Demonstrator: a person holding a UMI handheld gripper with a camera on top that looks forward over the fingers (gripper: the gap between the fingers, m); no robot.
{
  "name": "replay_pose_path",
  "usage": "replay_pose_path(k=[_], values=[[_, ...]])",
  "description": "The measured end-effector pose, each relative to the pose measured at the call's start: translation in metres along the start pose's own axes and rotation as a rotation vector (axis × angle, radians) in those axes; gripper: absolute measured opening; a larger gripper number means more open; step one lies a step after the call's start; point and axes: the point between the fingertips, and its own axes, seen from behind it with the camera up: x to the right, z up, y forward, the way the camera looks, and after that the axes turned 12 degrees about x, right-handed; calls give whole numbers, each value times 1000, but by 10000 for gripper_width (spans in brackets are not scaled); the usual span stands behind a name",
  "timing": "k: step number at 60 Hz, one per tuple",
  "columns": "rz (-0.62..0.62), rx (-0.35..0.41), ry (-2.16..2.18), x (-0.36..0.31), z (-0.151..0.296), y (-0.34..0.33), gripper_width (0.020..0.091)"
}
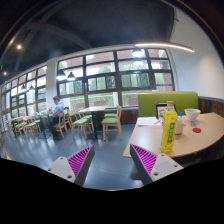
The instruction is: Pour water
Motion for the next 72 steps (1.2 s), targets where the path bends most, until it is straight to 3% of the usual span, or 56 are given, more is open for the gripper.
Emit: replay_pose_path(k=[12,25,34,50,53,57,64,66,67,72], values=[[-34,-16,-50,22,-7,1,798],[-157,-21,-117,128,9,12,801],[-244,-16,-170,207,8,58,798],[-293,-101,-137,268,-32,141,788],[-283,-123,-130,272,-40,154,764],[-276,-135,-119,275,-50,166,444],[-246,-108,-125,272,-49,174,348],[-253,-103,-125,275,-49,174,378],[-255,-100,-126,277,-48,175,298],[-243,-95,-155,278,-48,179,308]])
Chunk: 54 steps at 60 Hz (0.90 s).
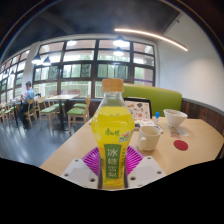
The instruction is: Pour water
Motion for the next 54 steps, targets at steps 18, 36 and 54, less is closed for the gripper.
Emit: replay_pose_path(k=[18,36,54], values=[[63,-44,207,-30,22,61,267],[164,131,1462,-20,123,120,272],[111,184,2099,26,115,132,284]])
